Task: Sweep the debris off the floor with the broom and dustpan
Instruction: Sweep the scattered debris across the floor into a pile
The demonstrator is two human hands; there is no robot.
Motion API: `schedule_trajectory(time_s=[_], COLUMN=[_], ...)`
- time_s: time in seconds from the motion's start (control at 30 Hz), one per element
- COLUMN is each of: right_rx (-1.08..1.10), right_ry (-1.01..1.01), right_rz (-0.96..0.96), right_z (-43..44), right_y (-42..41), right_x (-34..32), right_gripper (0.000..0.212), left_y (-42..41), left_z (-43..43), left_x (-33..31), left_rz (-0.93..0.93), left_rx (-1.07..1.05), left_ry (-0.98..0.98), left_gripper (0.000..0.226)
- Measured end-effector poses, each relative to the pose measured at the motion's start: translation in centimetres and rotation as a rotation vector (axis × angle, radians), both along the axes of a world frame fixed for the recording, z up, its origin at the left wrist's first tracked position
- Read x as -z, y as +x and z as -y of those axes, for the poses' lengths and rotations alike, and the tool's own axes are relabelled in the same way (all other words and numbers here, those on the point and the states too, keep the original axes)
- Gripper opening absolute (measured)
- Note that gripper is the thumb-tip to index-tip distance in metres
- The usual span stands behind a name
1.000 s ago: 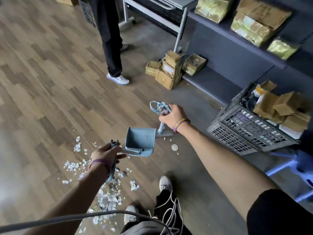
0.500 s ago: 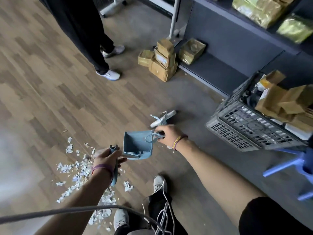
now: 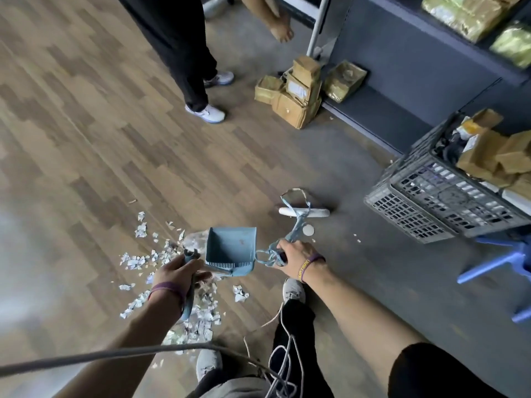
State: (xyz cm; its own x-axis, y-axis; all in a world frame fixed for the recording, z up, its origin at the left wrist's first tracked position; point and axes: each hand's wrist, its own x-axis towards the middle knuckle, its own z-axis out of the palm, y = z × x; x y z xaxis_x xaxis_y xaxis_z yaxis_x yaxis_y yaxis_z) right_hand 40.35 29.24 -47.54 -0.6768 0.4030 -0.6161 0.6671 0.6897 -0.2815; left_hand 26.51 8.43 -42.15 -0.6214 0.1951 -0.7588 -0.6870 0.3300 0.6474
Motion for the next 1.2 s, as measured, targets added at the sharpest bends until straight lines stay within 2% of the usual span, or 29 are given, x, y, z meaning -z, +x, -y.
schedule_trajectory(time_s=[0.07, 0.17, 0.3, 0.47, 0.57, 0.63, 0.73, 0.9, 1.0, 1.2], right_rx=[0.019, -0.045, -0.024, 0.28, 0.423, 0.43, 0.486, 0.609, 0.675, 0.677], right_ry=[-0.035, -0.075, -0.148, -0.266, -0.345, -0.284, -0.206, -0.131, -0.096, -0.037], right_rz=[0.001, -0.037, -0.062, -0.215, -0.31, -0.354, -0.361, -0.407, -0.426, -0.429], right_z=[5.5, 12.7, 20.3, 26.5, 28.5, 29.0, 28.1, 24.1, 21.2, 15.3], right_y=[-1.0, -3.3, -6.9, -11.3, -13.2, -13.5, -12.5, -10.0, -8.0, -3.1], right_x=[0.2, 0.5, -0.7, -3.5, -5.0, -6.9, -8.8, -10.4, -11.5, -12.8], right_gripper=[0.056, 0.047, 0.054, 0.068, 0.058, 0.044, 0.033, 0.031, 0.031, 0.029], left_y=[-0.5, -1.2, -1.6, -1.9, -1.7, -1.7, -1.6, -1.7, -1.4, 0.5], left_z=[3.9, 9.5, 16.1, 22.2, 24.6, 25.3, 25.3, 23.3, 21.1, 14.7], left_x=[-0.2, -0.2, -0.8, -1.2, -1.1, -1.3, -1.7, -2.5, -2.7, -2.8], left_rz=[-0.009, -0.024, -0.035, -0.028, -0.032, -0.035, -0.037, -0.02, -0.013, 0.035], left_rx=[0.021, 0.041, 0.03, -0.037, -0.063, -0.071, -0.062, 0.005, 0.027, 0.114], left_ry=[0.006, -0.014, -0.036, -0.069, -0.092, -0.1, -0.087, -0.04, 0.0, 0.112], left_gripper=[0.021, 0.021, 0.021, 0.025, 0.027, 0.03, 0.034, 0.023, 0.025, 0.024])
